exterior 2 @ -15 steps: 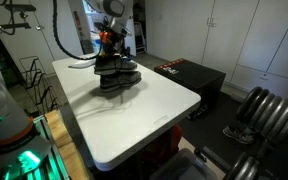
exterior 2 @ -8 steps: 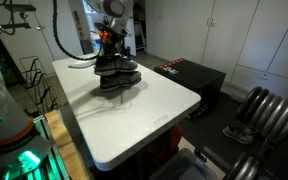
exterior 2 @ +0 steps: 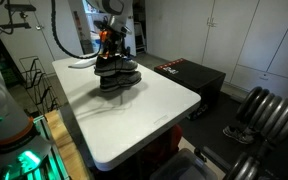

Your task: Pick up the left sneaker and put it on top of the right sneaker

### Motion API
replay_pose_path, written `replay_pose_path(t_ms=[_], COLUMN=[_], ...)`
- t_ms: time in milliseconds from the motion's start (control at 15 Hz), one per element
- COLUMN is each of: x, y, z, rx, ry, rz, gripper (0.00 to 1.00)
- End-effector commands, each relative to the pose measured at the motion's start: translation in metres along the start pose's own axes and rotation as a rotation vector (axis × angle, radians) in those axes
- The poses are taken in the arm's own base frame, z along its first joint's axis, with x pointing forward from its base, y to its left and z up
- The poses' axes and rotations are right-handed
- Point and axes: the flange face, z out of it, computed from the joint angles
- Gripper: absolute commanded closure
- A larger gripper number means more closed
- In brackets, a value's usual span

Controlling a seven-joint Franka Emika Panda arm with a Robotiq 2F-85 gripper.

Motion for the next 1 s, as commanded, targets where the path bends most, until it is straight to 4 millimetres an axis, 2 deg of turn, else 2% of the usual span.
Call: replay_pose_path(t_ms=[0, 400, 800, 933], x=[-0.014, -0.059, -0.093, -0.118], y=[0.0, 0.013, 0.023, 0.024], z=[-0.017, -0.064, -0.094, -0.105], rx=[0.041, 0.057, 0.059, 0.034], ry=[0.045, 0.163, 0.282, 0.31], rz=[-0.005, -0.003, 0.02, -0.01], gripper=[0.0, 0.0, 0.0, 0.0])
